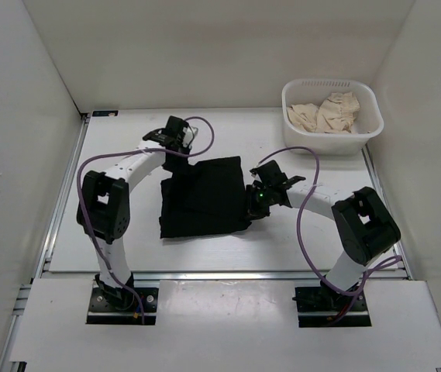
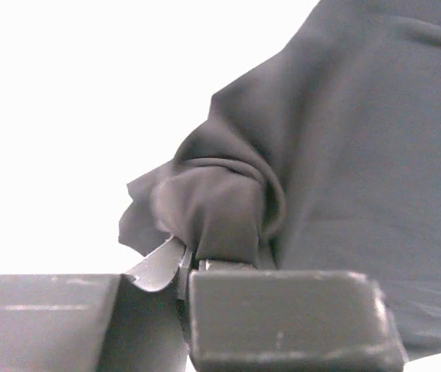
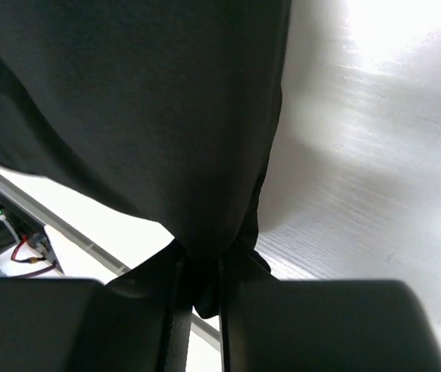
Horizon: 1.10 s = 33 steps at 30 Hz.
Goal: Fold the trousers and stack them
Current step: Fold the trousers
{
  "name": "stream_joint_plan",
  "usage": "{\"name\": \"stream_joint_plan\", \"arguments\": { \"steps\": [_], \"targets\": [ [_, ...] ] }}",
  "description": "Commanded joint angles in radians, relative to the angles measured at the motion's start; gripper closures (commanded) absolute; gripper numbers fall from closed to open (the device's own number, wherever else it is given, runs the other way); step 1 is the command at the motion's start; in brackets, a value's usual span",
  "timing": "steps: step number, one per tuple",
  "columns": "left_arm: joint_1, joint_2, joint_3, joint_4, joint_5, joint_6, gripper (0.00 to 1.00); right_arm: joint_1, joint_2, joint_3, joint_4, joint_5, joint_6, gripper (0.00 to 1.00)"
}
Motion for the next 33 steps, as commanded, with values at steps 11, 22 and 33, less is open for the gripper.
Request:
{"name": "stream_joint_plan", "arguments": {
  "steps": [11,22,33],
  "targets": [
    [0.188,0.1,0.146,0.013,-0.168,-0.001,0.32,-0.007,-0.001,0.016,0.019,-0.055,0.016,0.47],
    [0.304,-0.061,0.181,-0.096,-0.087,-0.001,0.04,-0.03,-0.099,0.085,-0.084,0.029,-0.012,0.08],
    [0.554,-0.34,-0.032,-0.228,0.01,-0.001,0.0,-0.228,-0.313,0.283,-0.536,0.515,-0.033,0.02]
  ]
}}
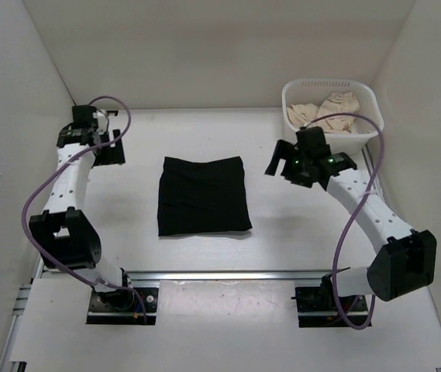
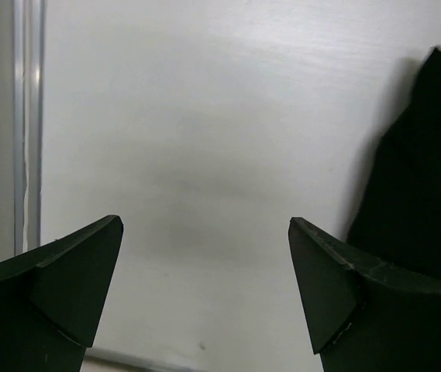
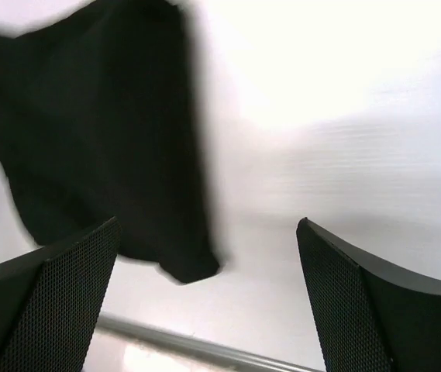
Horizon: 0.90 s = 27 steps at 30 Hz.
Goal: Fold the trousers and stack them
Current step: Fold the trousers
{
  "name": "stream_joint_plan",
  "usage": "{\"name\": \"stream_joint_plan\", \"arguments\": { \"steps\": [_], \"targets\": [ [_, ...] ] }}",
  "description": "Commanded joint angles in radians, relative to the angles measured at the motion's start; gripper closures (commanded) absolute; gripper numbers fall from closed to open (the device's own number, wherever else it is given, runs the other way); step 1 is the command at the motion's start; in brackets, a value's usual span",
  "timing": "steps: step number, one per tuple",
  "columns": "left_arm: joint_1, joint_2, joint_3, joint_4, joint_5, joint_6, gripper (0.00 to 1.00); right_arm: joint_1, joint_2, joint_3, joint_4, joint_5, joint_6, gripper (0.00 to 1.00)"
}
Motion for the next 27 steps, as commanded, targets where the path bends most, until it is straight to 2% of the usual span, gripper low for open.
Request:
{"name": "stream_joint_plan", "arguments": {
  "steps": [1,3,4,7,11,14,19,27],
  "targets": [
    [0.113,-0.099,-0.094,-0.067,0.037,-0.001,0.0,-0.081,-0.016,0.096,-0.266,0.206,-0.078,0.02],
    [0.173,-0.136,-0.181,-0.067,0.064,-0.001,0.0,-0.131,-0.035,0.106,-0.357,0.251,-0.109,0.02],
    [0.231,-0.17,-0.21,-0.058,0.078,-0.001,0.0,-0.15,-0.053,0.106,-0.377,0.271,-0.133,0.02],
    [0.311,-0.247,-0.321,-0.049,0.13,-0.001,0.0,-0.26,-0.102,0.057,-0.402,0.298,-0.181,0.02],
    [0.428,-0.333,-0.428,-0.023,0.152,-0.001,0.0,-0.478,-0.147,-0.055,-0.371,0.153,-0.232,0.02],
    [0.463,-0.368,-0.459,-0.023,0.143,-0.001,0.0,-0.552,-0.147,-0.066,-0.371,0.121,-0.256,0.02],
    [0.498,-0.391,-0.482,-0.023,0.133,-0.001,0.0,-0.552,-0.165,-0.066,-0.38,0.121,-0.265,0.02],
    [0.498,-0.4,-0.439,-0.032,0.152,-0.001,0.0,-0.552,-0.22,-0.098,-0.38,0.13,-0.265,0.02]
  ]
}}
